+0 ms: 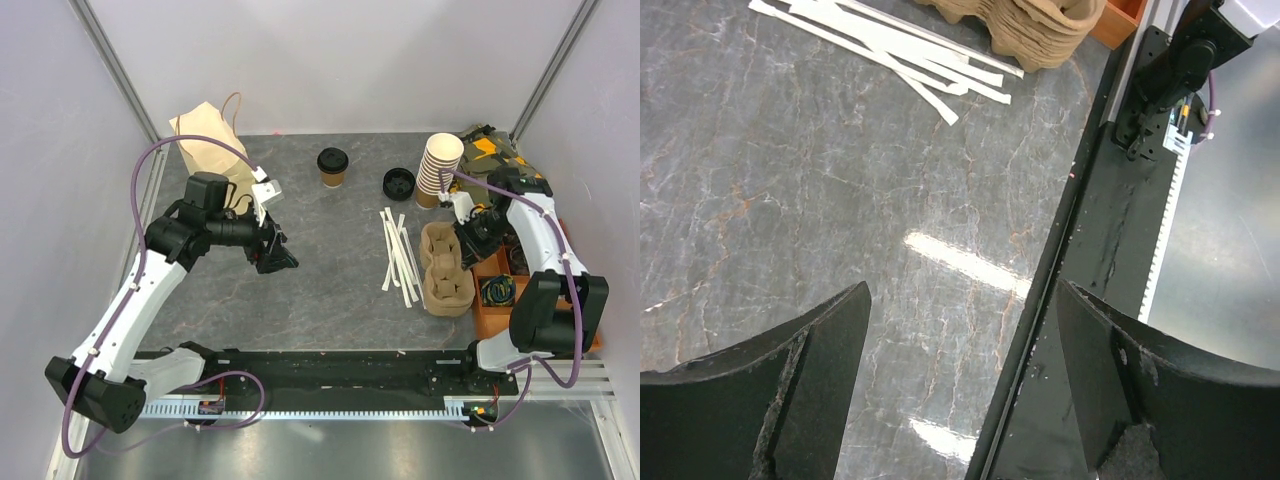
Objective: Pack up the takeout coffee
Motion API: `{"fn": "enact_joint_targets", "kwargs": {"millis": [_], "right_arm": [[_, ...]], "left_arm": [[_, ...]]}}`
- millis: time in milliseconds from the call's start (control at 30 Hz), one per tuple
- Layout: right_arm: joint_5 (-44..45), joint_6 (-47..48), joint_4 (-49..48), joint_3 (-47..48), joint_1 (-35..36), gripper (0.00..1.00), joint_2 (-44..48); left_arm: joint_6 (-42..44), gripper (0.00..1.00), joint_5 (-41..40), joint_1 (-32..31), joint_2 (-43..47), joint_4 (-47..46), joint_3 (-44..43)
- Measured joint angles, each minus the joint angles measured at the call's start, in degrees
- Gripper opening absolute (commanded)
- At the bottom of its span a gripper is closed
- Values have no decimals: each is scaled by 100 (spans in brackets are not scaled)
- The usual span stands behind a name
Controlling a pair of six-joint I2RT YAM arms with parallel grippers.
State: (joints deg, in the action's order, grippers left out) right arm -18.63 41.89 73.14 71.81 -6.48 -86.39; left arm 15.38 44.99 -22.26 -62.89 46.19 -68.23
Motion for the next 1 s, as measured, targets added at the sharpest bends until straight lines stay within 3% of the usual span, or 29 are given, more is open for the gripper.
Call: {"fn": "enact_joint_targets", "kwargs": {"millis": [233, 367, 567, 767, 1000], "right_arm": [[-214, 57, 232, 328, 0, 0, 122], [-260, 105, 291, 337, 0, 0, 122], [-361, 146, 321, 332, 0, 0, 125], [-457, 138, 249, 208, -2, 0, 129], [-595, 79, 144, 111, -11, 0, 127]], "left_arm": [[-90, 77, 76, 0, -68, -31, 9], [-446, 73, 118, -63, -66, -518, 240], [-1821, 69, -420, -1047, -249, -2144, 835], [-3432, 65, -1054, -2387, -1633, -3888, 791], [-5064, 70, -1137, -2765, -3018, -5434, 719]]}}
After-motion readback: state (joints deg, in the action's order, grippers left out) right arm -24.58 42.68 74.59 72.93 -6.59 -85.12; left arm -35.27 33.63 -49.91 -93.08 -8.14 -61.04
